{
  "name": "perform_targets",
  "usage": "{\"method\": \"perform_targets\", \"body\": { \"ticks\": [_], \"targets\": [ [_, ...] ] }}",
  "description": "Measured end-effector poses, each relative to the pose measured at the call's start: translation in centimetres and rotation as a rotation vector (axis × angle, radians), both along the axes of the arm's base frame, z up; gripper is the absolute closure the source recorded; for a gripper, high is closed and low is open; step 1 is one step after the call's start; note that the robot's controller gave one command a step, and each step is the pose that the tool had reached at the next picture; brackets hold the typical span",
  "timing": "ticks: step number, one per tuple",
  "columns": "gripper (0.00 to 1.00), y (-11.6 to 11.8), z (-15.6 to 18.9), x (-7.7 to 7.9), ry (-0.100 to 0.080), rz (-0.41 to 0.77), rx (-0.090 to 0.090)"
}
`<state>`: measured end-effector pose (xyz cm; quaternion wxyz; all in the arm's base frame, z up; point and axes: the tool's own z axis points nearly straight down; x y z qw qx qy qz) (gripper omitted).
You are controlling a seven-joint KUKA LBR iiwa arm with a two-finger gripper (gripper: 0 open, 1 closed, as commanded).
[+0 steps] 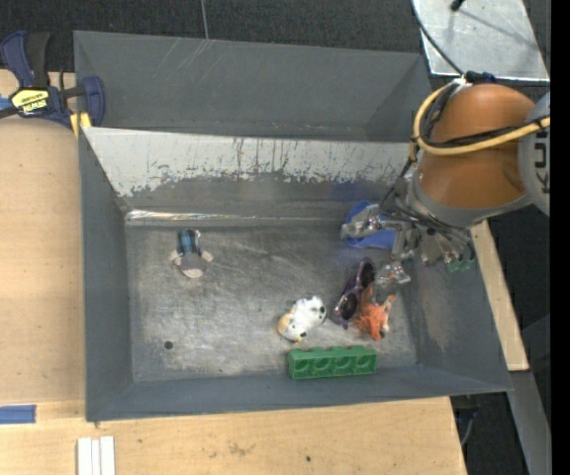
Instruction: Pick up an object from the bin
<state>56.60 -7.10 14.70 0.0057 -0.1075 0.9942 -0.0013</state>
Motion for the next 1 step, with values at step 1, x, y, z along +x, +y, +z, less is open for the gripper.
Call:
{"method": "perform_targets", "body": {
  "ticks": [1],
  "targets": [
    [0.0,-1.41,-2.36,-1.8,0.014,0.377,0.001]
  ]
}}
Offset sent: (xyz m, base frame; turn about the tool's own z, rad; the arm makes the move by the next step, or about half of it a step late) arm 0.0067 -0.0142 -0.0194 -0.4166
